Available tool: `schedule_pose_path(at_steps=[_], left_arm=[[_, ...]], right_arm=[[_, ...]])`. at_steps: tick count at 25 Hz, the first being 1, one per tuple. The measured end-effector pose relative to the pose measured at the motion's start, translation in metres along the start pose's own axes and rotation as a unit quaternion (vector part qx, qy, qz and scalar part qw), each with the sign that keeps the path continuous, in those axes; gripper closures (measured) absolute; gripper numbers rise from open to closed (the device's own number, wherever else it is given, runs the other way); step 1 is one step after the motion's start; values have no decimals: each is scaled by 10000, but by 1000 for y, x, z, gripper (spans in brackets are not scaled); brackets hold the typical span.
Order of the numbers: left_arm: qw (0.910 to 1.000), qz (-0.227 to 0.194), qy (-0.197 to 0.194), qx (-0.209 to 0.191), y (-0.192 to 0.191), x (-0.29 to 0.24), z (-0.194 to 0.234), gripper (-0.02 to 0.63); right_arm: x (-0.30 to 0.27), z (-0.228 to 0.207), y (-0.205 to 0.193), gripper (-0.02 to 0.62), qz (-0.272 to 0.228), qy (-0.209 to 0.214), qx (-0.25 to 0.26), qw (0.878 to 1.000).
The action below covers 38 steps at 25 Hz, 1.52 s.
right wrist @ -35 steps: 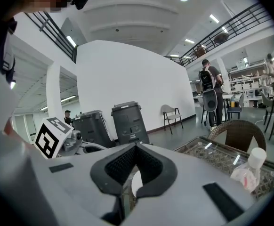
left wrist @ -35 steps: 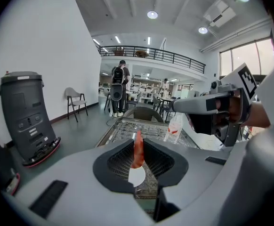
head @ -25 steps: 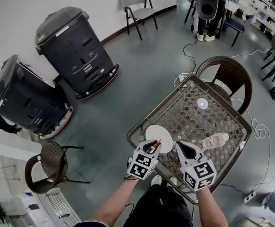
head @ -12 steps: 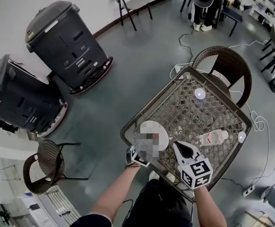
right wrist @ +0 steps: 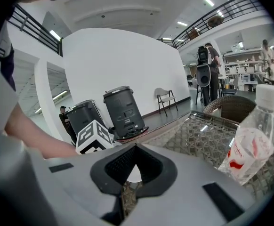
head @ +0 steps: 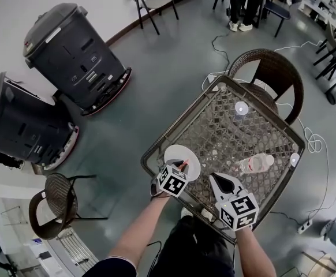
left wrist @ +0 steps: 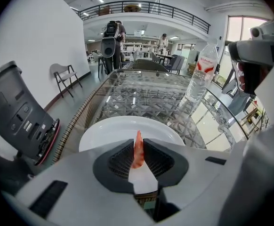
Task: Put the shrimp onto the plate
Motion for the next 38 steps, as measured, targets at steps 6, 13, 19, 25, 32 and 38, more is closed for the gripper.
schedule_pose_path(at_steps=[6, 13, 19, 25, 32, 38], left_arm=[[9999, 104, 18, 31, -4, -2, 2, 536], [9999, 119, 7, 77, -3, -6, 3, 535], [9998, 130, -78, 138, 0, -6, 1, 535], [9999, 92, -52, 72, -2, 0, -5, 532], [9963, -838, 21, 186, 32, 59, -20, 534], [9785, -2046, -150, 233, 78, 136, -58, 534]], right_arm=[[2, 0, 0, 591, 26, 16, -15, 10000], [10, -4, -1, 591, 5, 6, -13, 10000], [16, -4, 1, 591, -29, 9, 21, 10000], [30, -3, 7, 591, -152, 33, 6, 9999], [48, 1, 26, 591, -364, 48, 89, 9993], [66, 8, 59, 591, -721, 141, 278, 9969]])
Point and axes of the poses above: the fingertips, and each gripper's own axes: x backward along the fingers, z to its left, y out of its top, the point moved 1 cm from there along x, backward along the fingers, and after that the axes turned 8 degrees about -y, right-handed, at the moved point
